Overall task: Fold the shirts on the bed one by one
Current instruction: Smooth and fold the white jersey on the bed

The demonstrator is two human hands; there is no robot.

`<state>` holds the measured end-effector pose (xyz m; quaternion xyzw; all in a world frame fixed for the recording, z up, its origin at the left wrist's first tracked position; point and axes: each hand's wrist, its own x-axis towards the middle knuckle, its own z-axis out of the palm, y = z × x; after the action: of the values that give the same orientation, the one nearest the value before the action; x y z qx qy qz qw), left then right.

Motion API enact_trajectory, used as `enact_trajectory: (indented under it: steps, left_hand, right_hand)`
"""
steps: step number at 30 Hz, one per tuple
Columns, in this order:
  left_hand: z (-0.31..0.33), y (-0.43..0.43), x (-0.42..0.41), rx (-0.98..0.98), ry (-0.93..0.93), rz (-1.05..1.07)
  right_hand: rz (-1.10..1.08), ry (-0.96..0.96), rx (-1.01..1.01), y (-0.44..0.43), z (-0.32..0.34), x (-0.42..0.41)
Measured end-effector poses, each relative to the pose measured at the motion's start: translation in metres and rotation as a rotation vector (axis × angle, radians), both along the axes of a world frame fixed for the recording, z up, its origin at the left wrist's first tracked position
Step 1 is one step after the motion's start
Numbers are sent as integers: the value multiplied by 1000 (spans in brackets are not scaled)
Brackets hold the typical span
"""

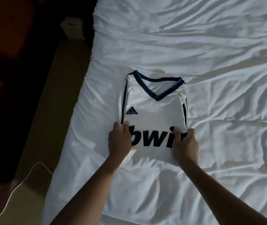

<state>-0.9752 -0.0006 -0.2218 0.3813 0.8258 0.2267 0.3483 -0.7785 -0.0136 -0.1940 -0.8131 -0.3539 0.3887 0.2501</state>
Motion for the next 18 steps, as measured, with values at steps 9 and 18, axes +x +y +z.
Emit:
enact_trajectory:
  steps: [9,18]
  left_hand:
    - [12,-29,-16,29,392,-123]
    - [4,88,-6,2,137,-133]
  right_hand:
    - [165,-238,-58,-39,-13,17]
    - [109,-76,93,77,-17,36]
